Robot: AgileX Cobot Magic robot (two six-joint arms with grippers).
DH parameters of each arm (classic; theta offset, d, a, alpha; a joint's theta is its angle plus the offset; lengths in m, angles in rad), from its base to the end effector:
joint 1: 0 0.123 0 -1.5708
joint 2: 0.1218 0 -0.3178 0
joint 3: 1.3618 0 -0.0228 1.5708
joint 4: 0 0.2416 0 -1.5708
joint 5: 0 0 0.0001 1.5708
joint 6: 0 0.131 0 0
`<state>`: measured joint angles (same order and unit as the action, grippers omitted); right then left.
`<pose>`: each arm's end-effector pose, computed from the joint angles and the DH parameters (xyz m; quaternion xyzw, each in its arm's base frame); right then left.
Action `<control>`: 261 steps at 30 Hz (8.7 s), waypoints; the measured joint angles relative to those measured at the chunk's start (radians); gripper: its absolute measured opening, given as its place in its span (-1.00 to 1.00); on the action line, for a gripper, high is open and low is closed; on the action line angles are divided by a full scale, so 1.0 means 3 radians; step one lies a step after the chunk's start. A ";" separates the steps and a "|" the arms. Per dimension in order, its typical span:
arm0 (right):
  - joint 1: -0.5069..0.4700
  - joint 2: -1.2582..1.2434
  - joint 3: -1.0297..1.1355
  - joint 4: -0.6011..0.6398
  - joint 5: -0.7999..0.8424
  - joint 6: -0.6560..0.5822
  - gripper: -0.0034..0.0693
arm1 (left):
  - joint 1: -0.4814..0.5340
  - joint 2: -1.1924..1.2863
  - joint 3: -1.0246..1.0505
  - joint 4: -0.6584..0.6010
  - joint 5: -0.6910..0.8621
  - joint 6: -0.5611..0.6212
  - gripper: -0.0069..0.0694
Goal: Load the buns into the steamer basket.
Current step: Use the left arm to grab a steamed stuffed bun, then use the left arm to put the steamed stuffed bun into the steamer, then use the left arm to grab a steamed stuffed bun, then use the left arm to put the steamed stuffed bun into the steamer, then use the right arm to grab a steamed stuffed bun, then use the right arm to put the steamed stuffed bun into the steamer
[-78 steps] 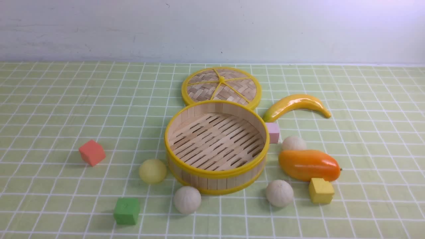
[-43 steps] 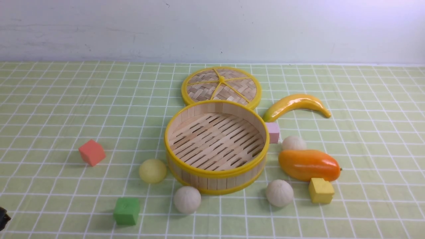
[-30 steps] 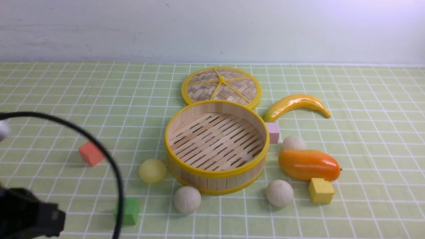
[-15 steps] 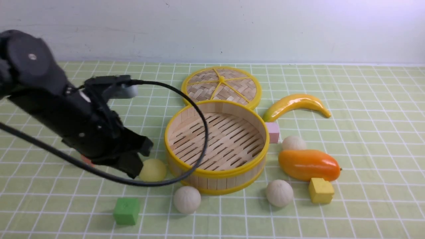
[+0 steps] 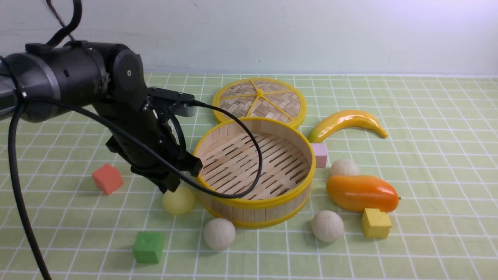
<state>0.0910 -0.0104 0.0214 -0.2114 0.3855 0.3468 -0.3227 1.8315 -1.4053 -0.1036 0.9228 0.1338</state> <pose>0.0487 -0.0060 0.1606 0.0473 0.8036 0.0398 0.5919 0.3702 -0.1352 0.2347 0.1994 0.9667 -0.0599 0.1487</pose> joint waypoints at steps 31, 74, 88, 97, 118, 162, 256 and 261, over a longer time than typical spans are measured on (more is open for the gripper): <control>0.0000 0.0000 0.0000 0.0000 0.0000 0.0000 -0.24 | 0.0026 0.0381 -0.0004 -0.0025 -0.0411 0.0240 -0.85; 0.0000 0.0000 0.0000 -0.0003 0.0000 0.0000 -0.24 | -0.0460 -0.0703 0.0269 0.0091 -0.0097 -0.0709 -0.52; 0.0000 0.0000 0.0000 -0.0003 0.0000 0.0000 -0.24 | -0.0718 -0.0550 0.0938 -0.0488 -0.0841 -0.0021 -0.32; 0.0000 0.0000 0.0000 -0.0003 0.0000 0.0000 -0.24 | -0.0768 -0.0444 0.0938 -0.0141 -0.1028 -0.0311 -0.05; 0.0000 0.0000 0.0000 -0.0003 0.0000 0.0000 -0.24 | -0.0776 -0.0045 0.0938 -0.0057 -0.1333 -0.0261 -0.57; 0.0000 0.0000 0.0000 -0.0003 0.0000 0.0000 -0.24 | -0.0761 0.0380 -0.0922 -0.0108 -0.0186 -0.0193 0.02; 0.1230 0.5790 -0.4427 0.1282 0.1608 -0.0838 -0.89 | -0.1437 -0.5069 0.4086 -0.0775 -0.2865 -0.0177 -0.83; 0.1230 0.5663 -0.4691 0.1687 0.1354 -0.1205 -0.89 | -0.1437 -0.5069 0.4086 -0.0775 -0.2865 -0.0177 -0.83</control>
<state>0.4601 1.6885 -1.3858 0.2945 0.7918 -0.0146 -0.7538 0.3107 -0.1795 -0.3362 0.0632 0.0807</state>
